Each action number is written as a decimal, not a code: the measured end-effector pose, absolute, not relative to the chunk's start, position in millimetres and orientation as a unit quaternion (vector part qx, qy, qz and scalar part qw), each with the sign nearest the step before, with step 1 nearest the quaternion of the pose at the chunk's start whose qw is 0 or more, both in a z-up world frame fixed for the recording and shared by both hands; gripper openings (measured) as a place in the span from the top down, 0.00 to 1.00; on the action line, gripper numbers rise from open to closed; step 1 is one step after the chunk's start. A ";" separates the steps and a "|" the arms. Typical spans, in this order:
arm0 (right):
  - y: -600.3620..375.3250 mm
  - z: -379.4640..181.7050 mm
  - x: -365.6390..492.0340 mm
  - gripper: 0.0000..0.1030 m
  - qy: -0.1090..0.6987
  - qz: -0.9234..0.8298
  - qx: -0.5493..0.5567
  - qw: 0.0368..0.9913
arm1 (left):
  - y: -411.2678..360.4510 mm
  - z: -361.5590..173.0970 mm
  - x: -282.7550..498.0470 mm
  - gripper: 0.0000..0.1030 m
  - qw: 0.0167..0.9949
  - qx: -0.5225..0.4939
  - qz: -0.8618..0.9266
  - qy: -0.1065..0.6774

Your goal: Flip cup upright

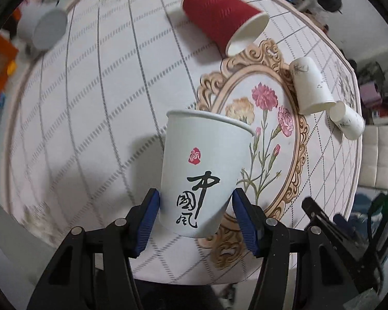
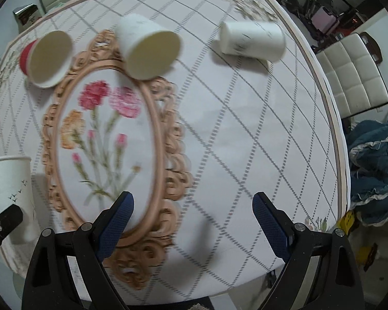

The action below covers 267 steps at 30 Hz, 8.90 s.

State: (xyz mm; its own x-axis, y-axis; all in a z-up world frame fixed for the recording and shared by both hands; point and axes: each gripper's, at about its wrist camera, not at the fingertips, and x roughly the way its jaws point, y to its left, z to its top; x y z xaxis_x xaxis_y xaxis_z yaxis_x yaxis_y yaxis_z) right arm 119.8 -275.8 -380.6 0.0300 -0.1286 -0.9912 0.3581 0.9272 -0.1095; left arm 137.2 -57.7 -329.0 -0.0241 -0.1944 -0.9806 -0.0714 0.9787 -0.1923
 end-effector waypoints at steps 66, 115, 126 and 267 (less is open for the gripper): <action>-110.4 -385.0 165.5 0.17 0.711 -0.007 0.002 0.703 | 92.4 -348.1 103.8 0.00 0.726 0.095 0.101 0.674; -113.2 -374.0 130.4 0.36 0.438 -0.059 0.063 0.895 | 105.6 -355.8 131.1 0.00 0.713 0.097 0.061 0.692; -116.1 -354.1 97.0 0.15 0.466 -0.065 0.060 0.881 | 94.9 -308.1 98.4 0.00 0.738 0.104 0.044 0.665; -164.6 -19.0 -120.7 0.00 0.429 -0.046 0.034 0.902 | 41.3 -7.5 -92.3 0.00 0.896 0.042 0.020 0.442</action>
State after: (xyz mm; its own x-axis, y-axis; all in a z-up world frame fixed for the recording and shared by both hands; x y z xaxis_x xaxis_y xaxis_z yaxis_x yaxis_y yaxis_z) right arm -120.7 -164.6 -19.0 0.6278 -0.0550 -0.7764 0.1126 0.9934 0.0207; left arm -92.3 41.3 -7.5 0.6081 0.0719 -0.7906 0.0017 0.9958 0.0919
